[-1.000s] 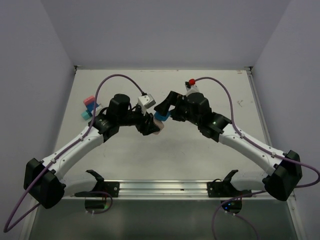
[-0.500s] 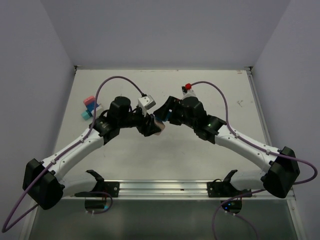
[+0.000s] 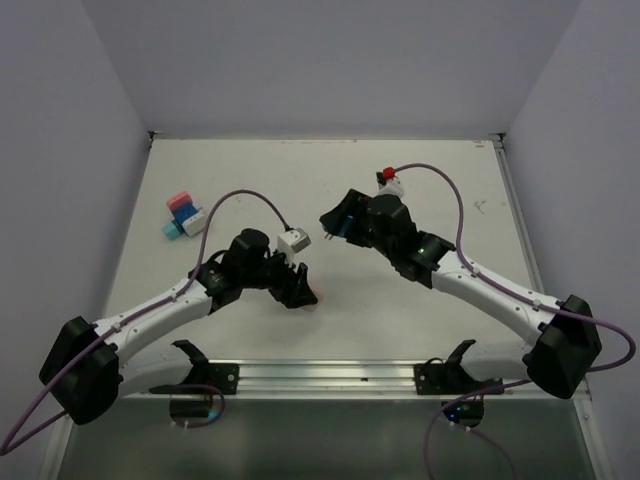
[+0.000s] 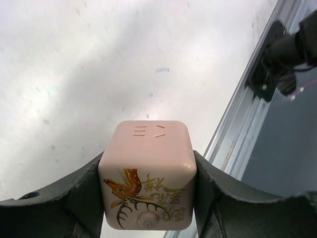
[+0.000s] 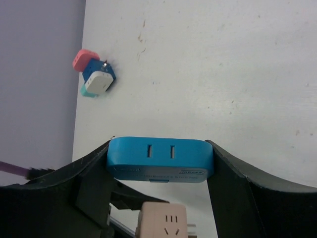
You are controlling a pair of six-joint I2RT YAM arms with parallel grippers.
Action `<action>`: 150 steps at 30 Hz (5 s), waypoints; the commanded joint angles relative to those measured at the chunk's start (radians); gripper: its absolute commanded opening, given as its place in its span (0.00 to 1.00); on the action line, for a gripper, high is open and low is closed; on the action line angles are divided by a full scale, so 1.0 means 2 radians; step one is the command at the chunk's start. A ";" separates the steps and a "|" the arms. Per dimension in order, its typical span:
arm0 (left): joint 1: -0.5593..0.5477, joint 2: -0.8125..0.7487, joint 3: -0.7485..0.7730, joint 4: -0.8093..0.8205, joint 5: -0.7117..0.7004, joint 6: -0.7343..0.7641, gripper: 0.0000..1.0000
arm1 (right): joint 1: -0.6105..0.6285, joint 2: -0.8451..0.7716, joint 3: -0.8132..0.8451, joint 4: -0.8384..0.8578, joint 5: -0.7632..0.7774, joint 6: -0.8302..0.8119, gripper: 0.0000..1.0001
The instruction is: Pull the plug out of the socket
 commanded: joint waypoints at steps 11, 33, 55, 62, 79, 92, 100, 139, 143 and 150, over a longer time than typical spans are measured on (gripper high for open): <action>-0.040 0.018 0.006 0.006 -0.056 -0.058 0.00 | -0.075 0.005 0.026 -0.059 0.036 -0.065 0.21; 0.003 0.031 0.038 0.014 -0.068 -0.044 0.00 | -0.116 0.202 0.046 -0.284 0.002 -0.236 0.37; 0.028 0.179 0.165 -0.010 -0.089 -0.032 0.00 | -0.136 0.131 0.112 -0.285 -0.035 -0.266 0.99; 0.029 0.320 0.302 -0.073 -0.110 -0.047 0.00 | -0.136 -0.051 0.092 -0.284 -0.003 -0.287 0.99; 0.028 0.484 0.439 0.047 -0.193 -0.081 0.16 | -0.136 -0.241 -0.027 -0.246 -0.005 -0.250 0.99; 0.029 0.598 0.547 0.082 -0.216 -0.124 0.59 | -0.136 -0.281 -0.056 -0.266 -0.011 -0.251 0.99; 0.028 0.585 0.525 0.100 -0.211 -0.135 0.73 | -0.136 -0.291 -0.061 -0.274 -0.005 -0.253 0.99; 0.337 0.193 0.272 -0.129 -0.417 -0.155 0.89 | -0.136 -0.255 -0.102 -0.202 -0.086 -0.272 0.99; 0.378 0.231 0.293 -0.138 -0.419 -0.151 0.83 | -0.136 -0.255 -0.109 -0.200 -0.086 -0.274 0.99; 0.389 0.297 0.327 -0.152 -0.441 -0.158 0.70 | -0.136 -0.253 -0.112 -0.204 -0.078 -0.282 0.99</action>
